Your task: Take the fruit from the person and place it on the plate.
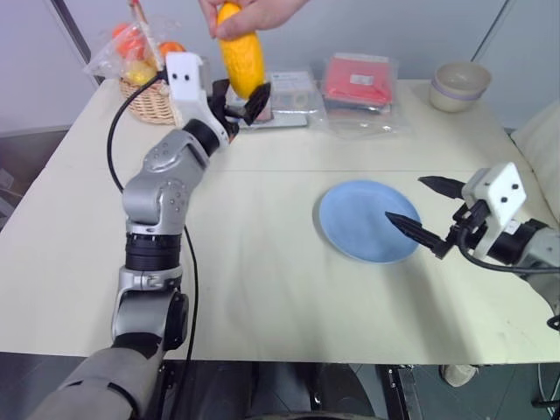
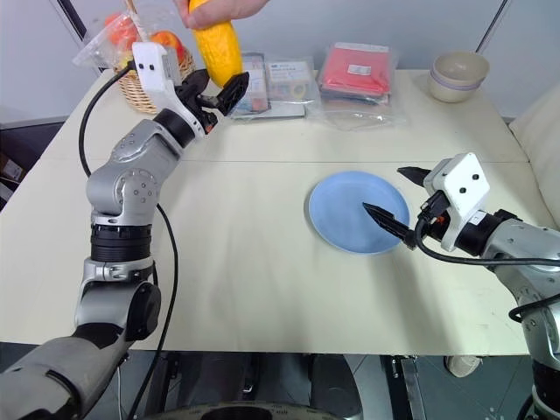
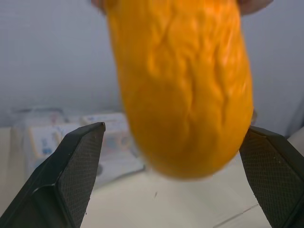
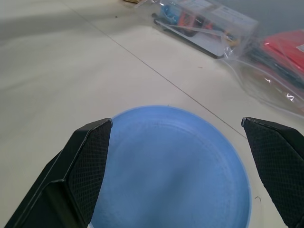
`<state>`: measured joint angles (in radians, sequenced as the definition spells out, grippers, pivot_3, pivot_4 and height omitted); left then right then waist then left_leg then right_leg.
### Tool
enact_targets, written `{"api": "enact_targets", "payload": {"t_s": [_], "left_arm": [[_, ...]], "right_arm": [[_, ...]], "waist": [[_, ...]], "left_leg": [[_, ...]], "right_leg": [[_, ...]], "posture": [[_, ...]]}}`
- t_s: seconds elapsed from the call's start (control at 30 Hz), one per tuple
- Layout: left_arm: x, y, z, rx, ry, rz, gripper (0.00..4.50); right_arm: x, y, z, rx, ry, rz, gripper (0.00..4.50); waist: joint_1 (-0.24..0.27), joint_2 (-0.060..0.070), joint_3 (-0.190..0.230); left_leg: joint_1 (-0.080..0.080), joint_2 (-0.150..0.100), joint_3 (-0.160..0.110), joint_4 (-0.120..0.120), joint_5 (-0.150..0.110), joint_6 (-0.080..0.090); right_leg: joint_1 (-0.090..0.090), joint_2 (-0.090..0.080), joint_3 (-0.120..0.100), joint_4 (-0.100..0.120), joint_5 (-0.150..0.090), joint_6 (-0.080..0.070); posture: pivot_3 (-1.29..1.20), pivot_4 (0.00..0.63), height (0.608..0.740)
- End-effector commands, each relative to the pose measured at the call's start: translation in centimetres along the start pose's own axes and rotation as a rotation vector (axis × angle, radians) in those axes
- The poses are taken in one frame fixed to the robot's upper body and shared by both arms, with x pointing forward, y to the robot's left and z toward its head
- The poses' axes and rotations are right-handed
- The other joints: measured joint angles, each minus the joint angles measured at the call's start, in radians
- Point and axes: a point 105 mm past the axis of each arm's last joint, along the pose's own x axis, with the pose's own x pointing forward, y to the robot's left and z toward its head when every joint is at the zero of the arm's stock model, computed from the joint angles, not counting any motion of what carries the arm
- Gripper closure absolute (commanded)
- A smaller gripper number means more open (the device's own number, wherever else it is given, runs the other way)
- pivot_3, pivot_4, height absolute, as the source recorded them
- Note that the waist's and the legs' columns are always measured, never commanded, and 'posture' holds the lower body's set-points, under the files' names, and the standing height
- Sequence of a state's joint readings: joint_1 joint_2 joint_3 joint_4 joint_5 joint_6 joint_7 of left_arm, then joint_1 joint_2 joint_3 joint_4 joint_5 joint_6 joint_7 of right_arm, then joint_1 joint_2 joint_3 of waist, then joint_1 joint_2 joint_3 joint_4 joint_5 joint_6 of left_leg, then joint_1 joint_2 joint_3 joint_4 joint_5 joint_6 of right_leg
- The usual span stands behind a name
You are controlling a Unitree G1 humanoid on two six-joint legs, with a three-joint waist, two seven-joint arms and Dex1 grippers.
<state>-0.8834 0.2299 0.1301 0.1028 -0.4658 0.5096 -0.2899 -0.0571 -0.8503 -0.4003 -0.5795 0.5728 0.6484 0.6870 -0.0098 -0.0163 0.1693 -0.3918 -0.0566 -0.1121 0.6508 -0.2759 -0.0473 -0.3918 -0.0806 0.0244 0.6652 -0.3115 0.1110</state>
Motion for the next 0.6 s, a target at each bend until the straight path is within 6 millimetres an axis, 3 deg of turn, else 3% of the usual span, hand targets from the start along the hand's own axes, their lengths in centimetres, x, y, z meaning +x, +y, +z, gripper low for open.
{"api": "enact_targets", "payload": {"t_s": [0.03, 0.4, 0.5, 0.57, 0.6], "left_arm": [[0.7, -0.9, 1.9, 0.028, -0.067, -0.038, 0.04], [1.8, -1.3, 3.2, 0.030, -0.120, -0.057, 0.04], [1.8, -1.3, 3.3, 0.029, -0.125, -0.058, 0.90], [1.9, -1.3, 3.3, 0.028, -0.127, -0.058, 1.72], [1.9, -1.3, 3.3, 0.026, -0.128, -0.057, 1.80]], "right_arm": [[-0.4, 0.0, 1.1, -0.040, -0.036, -0.013, 0.00], [-0.4, 0.0, 1.0, -0.044, -0.034, -0.020, 0.00], [-0.5, 0.1, 1.0, -0.043, -0.032, -0.022, 0.00], [-0.5, 0.1, 1.0, -0.043, -0.030, -0.024, 0.00], [-0.5, 0.1, 0.9, -0.043, -0.030, -0.025, 0.00]], "waist": [[0.001, 0.000, 0.000], [0.001, 0.000, 0.000], [0.001, 0.000, 0.000], [0.002, 0.000, 0.000], [0.002, 0.000, 0.000]], "left_leg": [[0.000, 0.000, 0.000, 0.000, 0.000, 0.000], [0.000, 0.000, 0.000, 0.000, 0.000, 0.000], [0.000, 0.000, 0.000, 0.000, 0.000, 0.000], [0.000, 0.000, 0.000, 0.000, 0.000, 0.000], [0.000, 0.000, 0.000, 0.000, 0.000, 0.000]], "right_leg": [[0.000, 0.000, 0.000, 0.000, 0.000, 0.000], [0.000, 0.000, 0.000, 0.000, 0.000, 0.000], [0.000, 0.000, 0.000, 0.000, 0.000, 0.000], [0.000, 0.000, 0.000, 0.000, 0.000, 0.000], [0.000, 0.000, 0.000, 0.000, 0.000, 0.000]], "posture": [[0.00, 0.150, 0.740], [0.00, 0.150, 0.740], [0.00, 0.150, 0.740], [0.00, 0.150, 0.740], [0.00, 0.150, 0.740]]}}
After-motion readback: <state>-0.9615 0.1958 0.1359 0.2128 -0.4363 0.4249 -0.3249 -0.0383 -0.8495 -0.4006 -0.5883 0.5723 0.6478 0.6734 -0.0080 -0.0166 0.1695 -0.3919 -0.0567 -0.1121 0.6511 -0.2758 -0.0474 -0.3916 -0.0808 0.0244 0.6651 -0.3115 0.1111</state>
